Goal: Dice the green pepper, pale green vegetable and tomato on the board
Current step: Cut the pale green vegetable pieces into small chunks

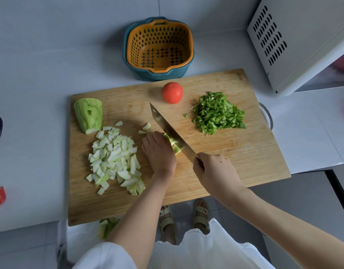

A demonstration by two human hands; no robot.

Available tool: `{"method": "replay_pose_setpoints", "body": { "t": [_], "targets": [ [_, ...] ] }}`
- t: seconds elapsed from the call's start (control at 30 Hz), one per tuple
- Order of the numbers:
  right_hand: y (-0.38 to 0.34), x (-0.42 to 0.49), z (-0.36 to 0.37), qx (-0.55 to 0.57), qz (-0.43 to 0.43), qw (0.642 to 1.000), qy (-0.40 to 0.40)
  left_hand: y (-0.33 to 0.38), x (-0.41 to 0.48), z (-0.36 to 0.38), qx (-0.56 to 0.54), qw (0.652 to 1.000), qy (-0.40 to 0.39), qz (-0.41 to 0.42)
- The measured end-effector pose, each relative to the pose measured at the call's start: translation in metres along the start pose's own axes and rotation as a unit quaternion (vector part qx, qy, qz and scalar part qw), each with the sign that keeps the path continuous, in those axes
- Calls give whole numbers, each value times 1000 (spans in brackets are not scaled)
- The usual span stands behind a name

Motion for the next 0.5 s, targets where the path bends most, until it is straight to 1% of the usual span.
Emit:
{"method": "replay_pose_setpoints", "body": {
  "t": [0.2,0.33,0.43,0.5],
  "targets": [
    [-1,3,2,-5,8,1000,-12,3,2,2,21,1000,-16,4],
    [-3,18,17,12,23,999,-35,4,1,1,5,1000,-5,15],
    [-4,24,19,35,24,999,-21,5,0,-1,-13,1000,5,19],
    [-4,18,13,36,19,999,-10,3,0,0,-8,1000,-3,13]
  ]
}}
Point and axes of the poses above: each hand's wrist, its own x-axis towards the middle knuckle, its own z-axis out of the palm, y = z × x, the point moved 10 cm from there along x, towards the middle knuckle, and after that the axes turned 10 degrees about -x, right-handed, at the moved point
